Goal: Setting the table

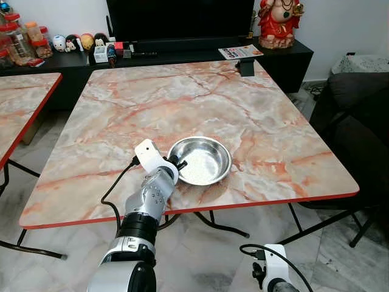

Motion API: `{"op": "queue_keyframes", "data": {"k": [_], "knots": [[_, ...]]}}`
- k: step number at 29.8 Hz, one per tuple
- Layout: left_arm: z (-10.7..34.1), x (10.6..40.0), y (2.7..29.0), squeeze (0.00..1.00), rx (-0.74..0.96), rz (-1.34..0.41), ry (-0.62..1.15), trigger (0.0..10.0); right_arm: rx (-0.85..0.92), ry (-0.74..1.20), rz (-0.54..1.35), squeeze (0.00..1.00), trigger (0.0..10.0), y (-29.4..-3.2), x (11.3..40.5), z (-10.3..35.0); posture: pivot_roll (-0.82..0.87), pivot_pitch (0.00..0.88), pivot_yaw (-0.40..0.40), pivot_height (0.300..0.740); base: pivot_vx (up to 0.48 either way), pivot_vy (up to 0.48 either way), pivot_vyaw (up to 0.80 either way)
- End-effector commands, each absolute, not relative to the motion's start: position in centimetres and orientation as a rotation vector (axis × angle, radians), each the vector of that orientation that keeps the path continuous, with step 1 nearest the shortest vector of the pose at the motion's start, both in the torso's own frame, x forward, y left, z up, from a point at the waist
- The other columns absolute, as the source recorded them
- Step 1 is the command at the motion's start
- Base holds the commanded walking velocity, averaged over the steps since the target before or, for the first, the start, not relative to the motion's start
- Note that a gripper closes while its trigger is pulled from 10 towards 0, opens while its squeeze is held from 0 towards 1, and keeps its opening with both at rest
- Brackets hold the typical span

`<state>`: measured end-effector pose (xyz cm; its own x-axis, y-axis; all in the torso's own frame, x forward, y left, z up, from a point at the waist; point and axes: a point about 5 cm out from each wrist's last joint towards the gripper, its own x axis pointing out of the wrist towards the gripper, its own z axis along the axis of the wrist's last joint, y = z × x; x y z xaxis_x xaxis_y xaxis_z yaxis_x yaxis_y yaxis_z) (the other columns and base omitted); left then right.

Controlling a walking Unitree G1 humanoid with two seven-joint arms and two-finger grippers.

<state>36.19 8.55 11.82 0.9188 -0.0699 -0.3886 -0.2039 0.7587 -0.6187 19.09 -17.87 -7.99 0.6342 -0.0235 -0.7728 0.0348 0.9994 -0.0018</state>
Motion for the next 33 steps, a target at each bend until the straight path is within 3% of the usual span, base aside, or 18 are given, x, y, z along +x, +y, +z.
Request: {"op": "queue_keyframes", "data": {"k": [1,2,6,7,8,9,10,13,22,23,28,29,32,33], "knots": [[13.5,36.3,5.0,0.54,-0.745,-0.012,0.414,10.0,0.020,0.884,-0.041,0.00,10.0,-17.8,19.2,-7.9,-0.06,0.000,0.029,0.732,0.000,0.000,0.00],[13.5,36.3,5.1,0.63,-0.740,-0.011,0.416,10.0,0.021,0.885,-0.042,0.00,10.0,-17.8,19.2,-7.9,-0.06,0.000,0.030,0.732,0.000,0.000,0.00],[13.5,36.2,5.2,0.60,-0.731,-0.005,0.415,10.0,0.022,0.885,-0.041,0.00,10.0,-17.8,19.2,-7.9,-0.06,0.000,0.032,0.732,0.000,0.000,0.00],[13.5,36.2,5.6,0.48,-0.692,0.014,0.404,10.0,0.022,0.885,-0.042,0.00,10.0,-17.8,19.2,-7.9,-0.06,0.000,0.030,0.732,0.000,0.000,0.00],[13.4,36.2,6.1,0.16,-0.659,0.033,0.388,10.0,0.023,0.885,-0.042,0.00,10.0,-17.8,19.2,-7.9,-0.06,0.000,0.031,0.732,0.000,0.000,0.00],[13.4,36.2,6.1,0.16,-0.659,0.033,0.388,10.0,0.023,0.885,-0.042,0.00,10.0,-17.8,19.2,-7.9,-0.06,0.000,0.031,0.732,0.000,0.000,0.00],[13.4,36.1,6.7,0.00,-0.632,0.058,0.371,10.0,0.023,0.885,-0.043,0.00,10.0,-17.8,19.2,-7.9,-0.06,0.000,0.032,0.732,0.000,0.000,0.00],[13.4,36.1,6.7,0.00,-0.632,0.058,0.371,10.0,0.023,0.885,-0.043,0.00,10.0,-17.8,19.2,-7.9,-0.06,0.000,0.032,0.732,0.000,0.000,0.00],[14.2,35.2,11.6,0.00,-0.472,0.167,0.157,10.0,0.024,0.881,-0.039,0.00,10.0,-17.7,19.4,-7.9,-0.05,0.000,0.031,0.732,0.000,0.000,0.00],[14.2,34.5,14.2,0.00,-0.423,0.232,0.085,10.0,0.025,0.879,-0.039,0.00,10.0,-17.7,19.4,-7.9,-0.05,0.000,0.029,0.732,0.000,0.000,0.00],[14.1,32.8,19.5,0.00,-0.291,0.394,-0.030,10.0,0.027,0.876,-0.038,0.00,10.0,-17.7,19.4,-7.9,-0.04,0.000,0.025,0.732,0.000,0.000,0.00],[14.1,31.9,21.9,0.00,-0.205,0.477,-0.068,10.0,0.027,0.875,-0.037,0.00,10.0,-17.7,19.4,-7.9,-0.03,0.000,0.022,0.732,0.000,0.000,0.00],[13.9,30.3,25.1,0.00,-0.081,0.576,-0.098,10.0,0.025,0.876,-0.032,0.00,10.0,-17.7,19.3,-7.9,-0.02,0.000,0.020,0.732,0.000,0.000,0.00],[13.9,30.3,25.1,0.00,-0.081,0.576,-0.098,10.0,0.025,0.876,-0.032,0.00,10.0,-17.7,19.3,-7.9,-0.02,0.000,0.020,0.732,0.000,0.000,0.00]]}}
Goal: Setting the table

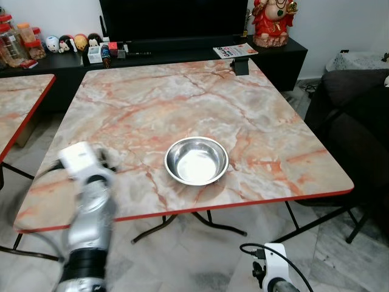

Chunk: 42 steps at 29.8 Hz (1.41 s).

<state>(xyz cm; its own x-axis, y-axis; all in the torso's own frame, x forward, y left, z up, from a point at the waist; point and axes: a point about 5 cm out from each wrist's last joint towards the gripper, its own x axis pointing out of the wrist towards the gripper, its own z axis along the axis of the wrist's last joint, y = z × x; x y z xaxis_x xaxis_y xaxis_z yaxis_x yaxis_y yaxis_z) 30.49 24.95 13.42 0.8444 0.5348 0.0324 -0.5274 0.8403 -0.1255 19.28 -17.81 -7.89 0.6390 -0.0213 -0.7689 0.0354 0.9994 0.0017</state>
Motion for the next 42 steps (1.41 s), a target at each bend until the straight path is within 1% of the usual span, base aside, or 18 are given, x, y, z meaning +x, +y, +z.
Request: {"op": "queue_keyframes", "data": {"k": [1,3,4,5,7,8,9,11,14,16,20,23,25,27,28,31,34,42], "knots": [[13.9,30.0,25.5,0.00,-0.060,0.585,-0.101,10.0,0.024,0.876,-0.031,0.00,10.0,-17.7,19.3,-7.9,-0.02,0.000,0.020,0.732,0.000,0.000,0.00],[13.9,30.0,25.5,0.00,-0.059,0.584,-0.102,10.0,0.024,0.876,-0.031,0.00,10.0,-17.7,19.3,-7.9,-0.02,0.000,0.020,0.732,0.000,0.000,0.00],[11.9,27.5,28.5,0.00,0.142,0.680,-0.031,10.0,0.022,0.877,-0.022,0.00,10.0,-17.5,19.3,-7.9,-0.01,0.000,0.019,0.732,0.000,0.000,0.00],[10.8,26.4,29.6,0.00,0.226,0.714,0.017,10.0,0.023,0.877,-0.021,0.00,10.0,-17.5,19.4,-7.9,-0.01,0.000,0.022,0.732,0.000,0.000,0.00],[9.0,25.0,30.8,0.00,0.333,0.749,0.109,10.0,0.024,0.876,-0.020,0.00,10.0,-17.4,19.4,-7.9,0.00,0.000,0.022,0.732,0.000,0.000,0.00],[7.8,24.2,31.2,0.00,0.350,0.766,0.150,10.0,0.023,0.875,-0.017,0.00,10.0,-17.3,19.5,-7.9,0.00,0.000,0.023,0.732,0.000,0.000,0.00],[7.8,24.2,31.2,0.00,0.350,0.766,0.150,10.0,0.023,0.875,-0.017,0.00,10.0,-17.3,19.5,-7.9,0.00,0.000,0.023,0.732,0.000,0.000,0.00],[4.9,22.5,31.8,0.00,0.376,0.800,0.270,10.0,0.025,0.874,-0.016,0.00,10.0,-17.2,19.5,-7.8,0.00,0.000,0.025,0.732,0.000,0.000,0.00],[2.2,20.9,31.9,0.00,0.407,0.811,0.403,10.0,0.024,0.875,-0.013,0.00,10.0,-17.1,19.5,-7.8,-0.01,0.000,0.026,0.732,0.000,0.000,0.00],[-0.5,18.9,31.7,0.00,0.401,0.835,0.535,10.0,0.026,0.875,-0.014,0.00,10.0,-17.1,19.5,-7.9,-0.02,0.000,0.032,0.732,0.000,0.000,0.00],[-2.1,17.8,31.2,0.00,0.399,0.817,0.623,10.0,0.028,0.877,-0.020,0.00,10.0,-17.2,19.4,-7.9,-0.02,0.000,0.033,0.732,0.000,0.000,0.00],[-3.8,17.1,30.4,0.00,0.361,0.752,0.717,10.0,0.028,0.878,-0.023,0.00,10.0,-17.3,19.3,-7.9,-0.03,0.000,0.037,0.732,0.000,0.000,0.00],[-5.1,16.7,29.3,0.00,0.301,0.668,0.806,10.0,0.027,0.876,-0.026,0.00,10.0,-17.4,19.3,-7.9,-0.03,0.000,0.036,0.732,0.000,0.000,0.00],[-6.3,16.7,27.6,0.00,0.217,0.529,0.877,10.0,0.027,0.875,-0.027,0.00,10.0,-17.4,19.3,-7.9,-0.03,0.000,0.034,0.732,0.000,0.000,0.00],[-7.0,16.9,25.9,0.00,0.187,0.387,0.919,10.0,0.026,0.876,-0.026,0.00,10.0,-17.5,19.3,-7.9,-0.03,0.000,0.033,0.732,0.000,0.000,0.00],[-7.4,17.6,23.7,0.00,0.227,0.191,0.920,10.0,0.024,0.874,-0.025,0.00,10.0,-17.5,19.5,-7.8,-0.04,0.000,0.033,0.732,0.000,0.000,0.00],[-7.5,18.6,21.6,0.00,0.220,0.058,0.906,10.0,0.023,0.869,-0.021,0.00,10.0,-17.4,19.7,-7.7,-0.04,0.000,0.033,0.732,0.000,0.000,0.00],[-7.4,20.2,18.4,0.00,0.225,-0.093,0.900,10.0,0.024,0.870,-0.028,0.00,10.0,-17.5,19.8,-7.7,-0.05,0.000,0.029,0.732,0.000,0.000,0.00]]}}
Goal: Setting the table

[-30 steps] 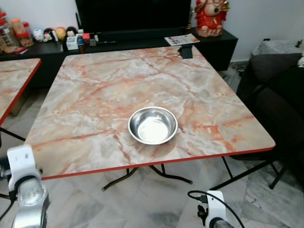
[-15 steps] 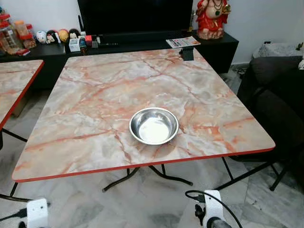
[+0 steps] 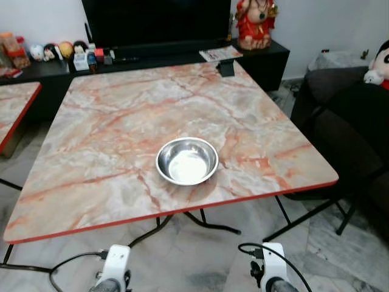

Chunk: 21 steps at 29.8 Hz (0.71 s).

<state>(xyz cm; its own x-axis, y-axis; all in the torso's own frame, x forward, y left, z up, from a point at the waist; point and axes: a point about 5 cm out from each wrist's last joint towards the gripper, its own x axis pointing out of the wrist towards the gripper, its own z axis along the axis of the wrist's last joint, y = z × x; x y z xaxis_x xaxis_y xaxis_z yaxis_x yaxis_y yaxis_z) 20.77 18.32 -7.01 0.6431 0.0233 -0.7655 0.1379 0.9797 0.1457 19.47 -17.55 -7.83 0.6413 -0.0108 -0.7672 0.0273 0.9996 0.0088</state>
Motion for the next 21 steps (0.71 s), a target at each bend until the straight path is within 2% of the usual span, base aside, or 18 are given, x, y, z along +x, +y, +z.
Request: {"op": "queue_keyframes", "data": {"k": [1,6,9,12,21], "knots": [[-7.4,20.2,18.1,0.00,0.210,-0.099,0.899,10.0,0.031,0.870,-0.034,0.00,10.0,-17.6,19.8,-7.7,-0.06,0.000,0.031,0.732,0.000,0.000,0.00],[-7.7,19.6,18.4,0.00,0.180,-0.033,0.930,10.0,-0.015,0.886,-0.024,0.00,10.0,-17.8,19.7,-7.7,-0.06,0.000,0.025,0.732,0.000,0.000,0.00],[-8.0,19.0,18.9,0.00,0.156,0.004,0.955,10.0,-0.051,0.886,-0.008,0.00,10.0,-17.9,19.6,-7.8,-0.06,0.000,0.020,0.732,0.000,0.000,0.80],[-8.3,18.2,19.8,0.00,0.144,0.062,0.976,10.0,0.012,0.897,-0.034,0.00,10.0,-18.0,19.3,-7.9,-0.05,0.000,0.017,0.732,0.000,0.447,0.27],[-8.7,17.1,20.5,0.00,0.138,0.111,1.008,10.0,-0.034,0.902,0.012,0.00,10.0,-17.7,19.3,-7.9,-0.05,0.000,0.016,0.732,0.000,0.480,0.00]]}}
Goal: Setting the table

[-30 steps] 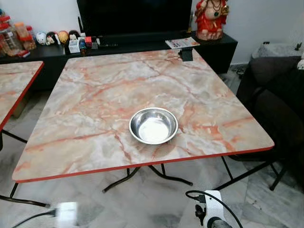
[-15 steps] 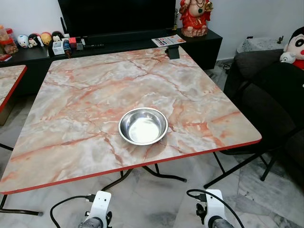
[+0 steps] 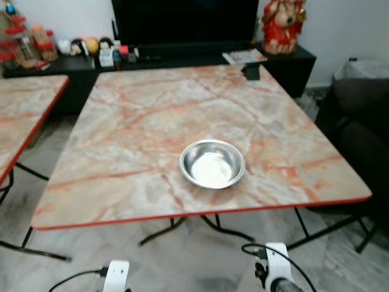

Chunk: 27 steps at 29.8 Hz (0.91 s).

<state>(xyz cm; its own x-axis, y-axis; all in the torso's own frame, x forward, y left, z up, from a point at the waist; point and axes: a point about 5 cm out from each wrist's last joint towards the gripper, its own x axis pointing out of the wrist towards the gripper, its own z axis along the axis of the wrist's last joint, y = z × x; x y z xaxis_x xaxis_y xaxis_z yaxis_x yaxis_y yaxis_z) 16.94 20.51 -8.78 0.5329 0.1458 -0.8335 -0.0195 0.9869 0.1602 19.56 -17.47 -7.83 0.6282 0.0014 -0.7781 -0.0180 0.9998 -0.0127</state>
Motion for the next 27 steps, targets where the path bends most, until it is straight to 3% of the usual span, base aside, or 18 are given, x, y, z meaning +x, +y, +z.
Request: {"op": "queue_keyframes", "data": {"k": [1,27], "knots": [[-8.72,17.13,20.55,0.00,0.138,0.112,1.008,10.0,-0.033,0.901,0.011,0.00,10.0,-17.67,19.31,-7.95,-0.05,0.000,0.016,0.732,0.000,0.480,0.00],[-8.75,17.14,20.47,0.00,0.145,0.122,1.013,10.0,-0.047,0.893,0.026,0.00,10.0,-17.63,19.54,-7.82,-0.06,0.000,0.023,0.732,0.000,0.480,0.03]]}}
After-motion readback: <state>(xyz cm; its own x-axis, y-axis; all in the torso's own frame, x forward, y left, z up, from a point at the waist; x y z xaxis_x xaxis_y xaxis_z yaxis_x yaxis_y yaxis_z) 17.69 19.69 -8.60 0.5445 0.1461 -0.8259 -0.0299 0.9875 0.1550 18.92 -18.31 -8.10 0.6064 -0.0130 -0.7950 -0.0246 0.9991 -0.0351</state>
